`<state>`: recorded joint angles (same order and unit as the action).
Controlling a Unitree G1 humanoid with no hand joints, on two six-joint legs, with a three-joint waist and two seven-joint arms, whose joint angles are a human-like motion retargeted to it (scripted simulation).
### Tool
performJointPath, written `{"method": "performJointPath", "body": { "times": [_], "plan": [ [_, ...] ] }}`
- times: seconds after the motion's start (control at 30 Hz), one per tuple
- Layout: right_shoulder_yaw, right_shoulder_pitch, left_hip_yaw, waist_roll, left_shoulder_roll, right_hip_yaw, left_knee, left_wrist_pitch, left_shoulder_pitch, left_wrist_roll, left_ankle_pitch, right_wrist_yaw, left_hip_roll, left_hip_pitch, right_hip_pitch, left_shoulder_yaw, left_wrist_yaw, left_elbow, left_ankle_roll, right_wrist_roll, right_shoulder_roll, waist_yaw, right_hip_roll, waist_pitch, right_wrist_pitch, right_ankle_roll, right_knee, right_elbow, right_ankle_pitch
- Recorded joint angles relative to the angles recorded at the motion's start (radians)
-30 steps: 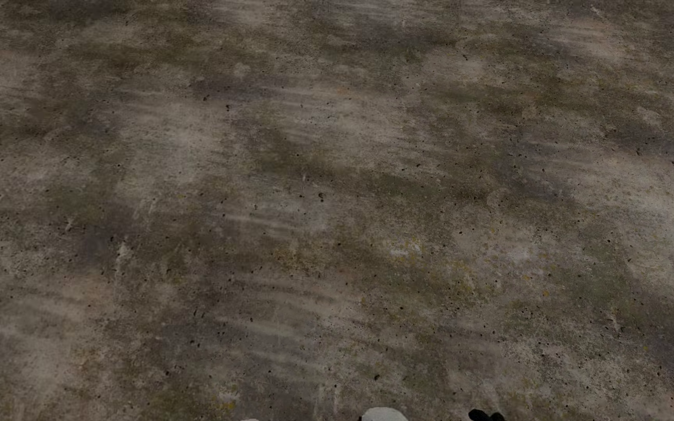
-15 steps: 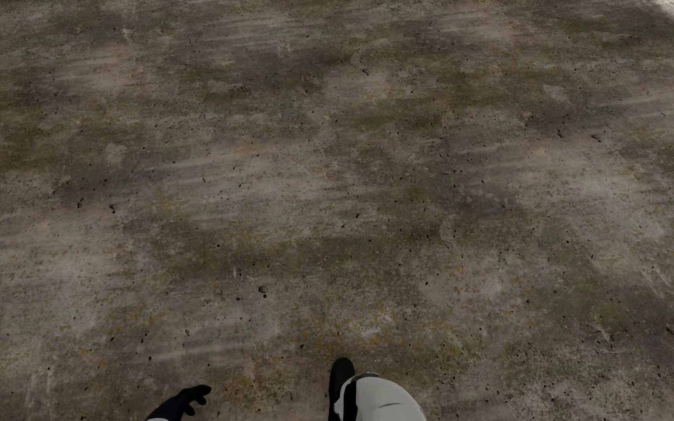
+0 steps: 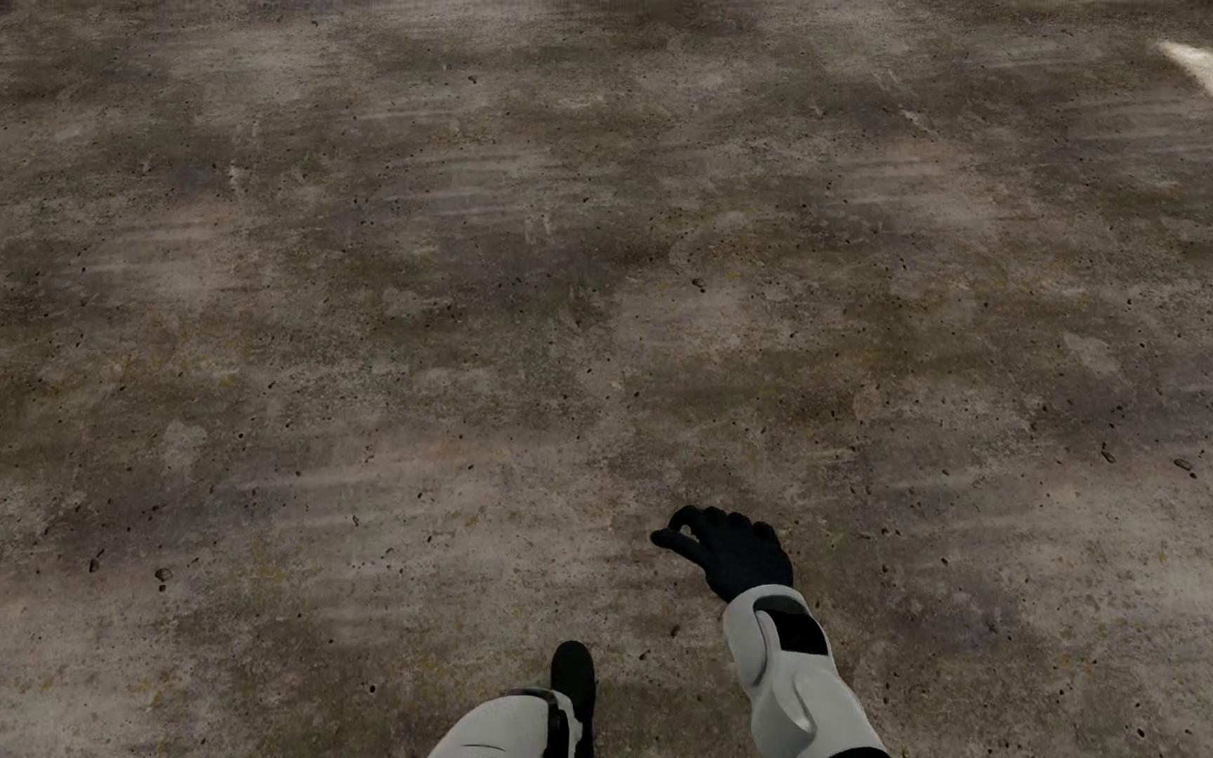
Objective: Approach the armchair
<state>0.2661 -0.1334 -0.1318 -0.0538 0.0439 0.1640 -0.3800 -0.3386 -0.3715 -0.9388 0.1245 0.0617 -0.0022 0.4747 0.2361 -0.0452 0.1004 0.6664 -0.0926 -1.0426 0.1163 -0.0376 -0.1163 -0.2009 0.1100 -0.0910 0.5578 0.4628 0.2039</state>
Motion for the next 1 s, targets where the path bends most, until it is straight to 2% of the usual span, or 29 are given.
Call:
{"method": "performJointPath", "body": {
  "times": [0.03,0.07,0.1,0.13,0.17,0.2,0.23,0.3,0.33,0.37,0.4,0.43,0.47,0.5,0.53,0.57,0.6,0.63,0.67,0.73,0.77,0.8,0.83,0.87,0.9,0.93,1.0],
  "plan": [
    [-0.017,0.029,-0.029,0.017,-0.017,0.005,-0.125,-0.011,-0.009,-0.002,-0.076,-0.010,0.007,0.005,-0.062,-0.022,-0.009,0.027,-0.034,0.024,0.005,-0.001,0.049,-0.005,0.030,0.031,0.218,0.023,-0.126],
    [-0.035,0.058,-0.055,0.035,-0.030,-0.004,-0.222,-0.011,-0.017,-0.003,-0.178,-0.022,0.018,-0.016,-0.150,-0.035,-0.007,0.056,-0.025,0.037,0.003,0.000,0.099,-0.009,0.072,0.147,0.458,0.068,-0.258],
    [-0.055,0.085,-0.077,0.051,-0.038,-0.024,-0.259,0.003,-0.016,0.001,-0.258,-0.041,0.023,-0.068,-0.243,-0.044,-0.014,0.080,-0.018,0.041,-0.005,0.003,0.142,-0.012,0.128,0.178,0.643,0.124,-0.367],
    [-0.077,0.114,-0.094,0.064,-0.033,-0.045,-0.255,0.007,0.001,-0.024,-0.313,-0.049,0.023,-0.138,-0.343,-0.029,-0.040,0.111,-0.010,0.035,-0.015,0.009,0.168,-0.014,0.182,0.144,0.765,0.184,-0.313],
    [-0.110,0.150,-0.103,0.072,-0.018,-0.045,-0.223,0.021,0.031,-0.082,-0.349,-0.043,0.019,-0.217,-0.434,0.018,-0.074,0.144,-0.001,0.035,-0.026,0.017,0.203,-0.014,0.230,0.110,0.822,0.246,-0.266],
    [-0.147,0.194,-0.102,0.076,-0.006,-0.026,-0.180,0.040,0.070,-0.128,-0.374,-0.038,0.013,-0.293,-0.516,0.054,-0.111,0.161,0.008,0.038,-0.035,0.029,0.251,-0.012,0.269,0.115,0.819,0.302,-0.259],
    [-0.176,0.245,-0.095,0.077,-0.007,0.004,-0.135,0.074,0.112,-0.127,-0.397,-0.050,0.003,-0.363,-0.587,0.063,-0.128,0.160,0.017,0.042,-0.032,0.044,0.294,-0.010,0.285,0.118,0.764,0.341,-0.262],
    [-0.198,0.365,-0.070,0.078,0.004,0.076,-0.062,0.196,0.200,-0.050,-0.447,-0.111,-0.013,-0.482,-0.691,0.055,-0.111,0.115,0.037,0.027,-0.002,0.077,0.339,-0.004,0.251,0.085,0.524,0.364,-0.256],
    [-0.200,0.422,-0.056,0.079,0.024,0.111,-0.031,0.244,0.248,-0.033,-0.474,-0.146,-0.016,-0.539,-0.714,0.075,-0.119,0.081,0.048,0.009,0.014,0.091,0.337,-0.003,0.217,0.090,0.331,0.363,-0.251],
    [-0.209,0.473,-0.045,0.081,0.046,0.128,-0.005,0.260,0.297,-0.031,-0.502,-0.173,-0.015,-0.595,-0.713,0.102,-0.148,0.042,0.060,-0.008,0.025,0.104,0.311,-0.003,0.187,0.091,0.085,0.362,-0.264],
    [-0.217,0.515,-0.037,0.081,0.066,0.099,0.032,0.258,0.340,-0.027,-0.514,-0.200,-0.010,-0.654,-0.688,0.125,-0.178,0.003,0.070,-0.032,0.030,0.116,0.255,-0.003,0.166,0.107,-0.211,0.367,-0.288],
    [-0.229,0.546,-0.030,0.080,0.078,0.029,0.062,0.240,0.375,-0.017,-0.521,-0.225,-0.004,-0.716,-0.683,0.137,-0.195,-0.029,0.083,-0.060,0.032,0.125,0.204,-0.005,0.163,0.111,-0.405,0.375,-0.273],
    [-0.231,0.562,-0.042,0.080,0.079,0.012,0.061,0.210,0.397,0.014,-0.525,-0.248,0.003,-0.767,-0.693,0.120,-0.215,-0.057,0.092,-0.102,0.037,0.128,0.169,-0.007,0.155,0.202,-0.457,0.386,-0.263],
    [-0.218,0.558,-0.070,0.078,0.077,0.032,0.030,0.179,0.394,0.060,-0.511,-0.282,0.013,-0.821,-0.698,0.078,-0.235,-0.086,0.095,-0.161,0.049,0.127,0.138,-0.009,0.148,0.232,-0.404,0.402,-0.315],
    [-0.213,0.544,-0.094,0.072,0.068,0.011,-0.016,0.157,0.380,0.108,-0.465,-0.303,0.033,-0.856,-0.718,0.033,-0.257,-0.108,0.099,-0.210,0.050,0.132,0.104,-0.012,0.139,0.114,-0.287,0.406,-0.360],
    [-0.230,0.534,-0.103,0.063,0.060,0.026,-0.099,0.140,0.366,0.151,-0.365,-0.295,0.056,-0.870,-0.702,0.007,-0.268,-0.112,0.077,-0.238,0.036,0.137,0.091,-0.014,0.135,0.009,-0.204,0.392,-0.414],
    [-0.264,0.529,-0.104,0.050,0.057,0.047,-0.261,0.121,0.359,0.181,-0.255,-0.263,0.099,-0.833,-0.701,0.002,-0.259,-0.097,0.075,-0.240,0.006,0.142,0.086,-0.018,0.132,-0.036,-0.100,0.370,-0.354],
    [-0.309,0.517,-0.111,0.033,0.062,0.061,-0.480,0.105,0.352,0.179,-0.149,-0.205,0.164,-0.760,-0.682,0.023,-0.228,-0.070,0.088,-0.219,-0.035,0.144,0.081,-0.024,0.135,-0.039,-0.017,0.351,-0.262],
    [-0.341,0.489,-0.083,0.013,0.070,0.074,-0.684,0.090,0.347,0.145,-0.040,-0.118,0.222,-0.656,-0.637,0.063,-0.172,-0.045,0.101,-0.204,-0.077,0.138,0.070,-0.029,0.161,-0.033,0.013,0.342,-0.191],
    [-0.327,0.381,-0.020,-0.018,0.079,0.074,-0.927,0.096,0.306,0.020,-0.151,0.050,0.247,-0.427,-0.509,0.141,-0.071,-0.037,0.028,-0.228,-0.126,0.109,0.042,-0.033,0.203,-0.018,-0.025,0.354,-0.109],
    [-0.322,0.311,-0.027,-0.025,0.075,0.061,-0.961,0.109,0.257,-0.016,-0.153,0.090,0.267,-0.324,-0.443,0.136,-0.054,-0.057,0.049,-0.225,-0.149,0.092,0.028,-0.031,0.196,-0.011,-0.064,0.361,-0.084],
    [-0.311,0.237,-0.041,-0.028,0.053,0.041,-0.940,0.112,0.202,-0.020,-0.151,0.092,0.279,-0.234,-0.375,0.105,-0.050,-0.081,0.054,-0.200,-0.163,0.073,0.015,-0.026,0.169,-0.004,-0.108,0.356,-0.063],
    [-0.300,0.161,-0.060,-0.029,0.024,0.021,-0.873,0.111,0.149,0.007,-0.161,0.076,0.281,-0.153,-0.313,0.060,-0.056,-0.110,0.037,-0.163,-0.165,0.055,0.005,-0.022,0.113,0.003,-0.147,0.344,-0.041],
    [-0.282,0.083,-0.082,-0.029,-0.002,0.001,-0.760,0.109,0.093,0.053,-0.173,0.044,0.280,-0.088,-0.253,0.013,-0.061,-0.133,0.041,-0.122,-0.166,0.039,-0.003,-0.017,0.060,0.012,-0.183,0.330,-0.018],
    [-0.248,0.009,-0.111,-0.030,-0.017,-0.017,-0.597,0.105,0.057,0.098,-0.178,0.010,0.273,-0.044,-0.194,-0.024,-0.067,-0.132,0.028,-0.094,-0.150,0.025,-0.009,-0.012,0.010,0.020,-0.219,0.296,0.010],
    [-0.204,-0.060,-0.139,-0.031,-0.024,-0.032,-0.382,0.095,0.028,0.122,-0.158,-0.010,0.257,-0.023,-0.139,-0.044,-0.073,-0.116,0.038,-0.081,-0.127,0.014,-0.013,-0.007,-0.027,0.030,-0.249,0.257,0.041],
    [-0.109,-0.173,-0.133,-0.031,-0.018,-0.063,0.125,0.059,-0.017,0.099,-0.118,-0.011,0.179,-0.036,-0.039,-0.035,-0.040,-0.054,0.099,-0.083,-0.076,0.001,-0.012,0.000,-0.062,0.048,-0.294,0.175,0.099]
  ]
}}
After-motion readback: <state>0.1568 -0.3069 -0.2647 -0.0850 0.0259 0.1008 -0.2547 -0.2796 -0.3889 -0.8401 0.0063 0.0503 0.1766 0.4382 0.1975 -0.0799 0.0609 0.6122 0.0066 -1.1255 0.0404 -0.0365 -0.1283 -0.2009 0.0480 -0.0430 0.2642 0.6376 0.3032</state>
